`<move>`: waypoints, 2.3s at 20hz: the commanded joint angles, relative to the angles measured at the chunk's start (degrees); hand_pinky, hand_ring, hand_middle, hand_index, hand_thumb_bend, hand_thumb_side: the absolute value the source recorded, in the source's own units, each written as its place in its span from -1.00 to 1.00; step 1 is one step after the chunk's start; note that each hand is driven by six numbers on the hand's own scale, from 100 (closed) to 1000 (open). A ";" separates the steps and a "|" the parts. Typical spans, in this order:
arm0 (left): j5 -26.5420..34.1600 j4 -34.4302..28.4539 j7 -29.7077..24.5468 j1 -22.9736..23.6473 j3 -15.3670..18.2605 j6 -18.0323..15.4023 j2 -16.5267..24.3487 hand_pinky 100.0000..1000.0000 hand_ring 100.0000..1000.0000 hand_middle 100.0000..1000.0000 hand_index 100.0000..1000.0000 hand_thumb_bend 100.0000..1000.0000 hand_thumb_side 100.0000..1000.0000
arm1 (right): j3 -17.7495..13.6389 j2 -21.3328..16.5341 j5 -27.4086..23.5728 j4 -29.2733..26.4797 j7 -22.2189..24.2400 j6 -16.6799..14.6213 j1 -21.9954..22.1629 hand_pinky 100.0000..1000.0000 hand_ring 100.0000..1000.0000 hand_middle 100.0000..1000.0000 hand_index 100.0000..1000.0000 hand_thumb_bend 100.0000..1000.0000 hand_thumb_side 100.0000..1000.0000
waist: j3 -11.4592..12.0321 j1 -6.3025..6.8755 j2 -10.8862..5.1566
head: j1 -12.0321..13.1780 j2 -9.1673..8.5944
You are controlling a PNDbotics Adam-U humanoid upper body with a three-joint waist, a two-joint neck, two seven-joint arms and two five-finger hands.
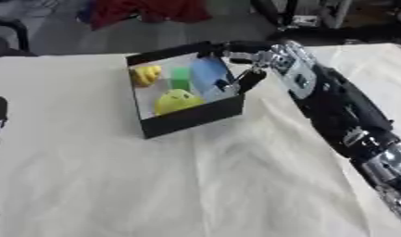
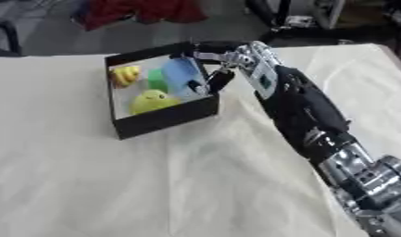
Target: Pick up objects on the table and place them in the box.
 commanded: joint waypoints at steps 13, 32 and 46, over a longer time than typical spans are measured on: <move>0.03 -0.83 0.35 -0.94 0.58 -0.09 0.50 0.25 0.03 0.08 0.57 0.56 0.30 | -1.05 -1.36 0.90 -0.79 -1.60 1.54 -1.11 0.98 0.89 0.98 1.00 -1.00 0.82 | -0.03 0.21 -0.35 | 0.20 -0.10; -0.01 -0.84 0.48 -1.00 0.63 -0.09 0.46 0.25 0.02 0.08 0.57 0.57 0.30 | -0.57 -1.04 1.61 -0.14 -8.19 5.17 -1.05 0.95 0.82 0.90 0.92 -1.00 1.00 | 0.05 0.16 -0.30 | 0.34 -0.10; -0.01 -0.85 0.55 -1.00 0.68 -0.05 0.48 0.25 0.01 0.08 0.57 0.57 0.30 | -0.43 -1.23 7.44 -0.38 -2.19 0.74 -0.91 0.97 0.92 1.00 1.00 -1.00 -1.00 | 0.03 0.18 -0.26 | 0.39 -0.10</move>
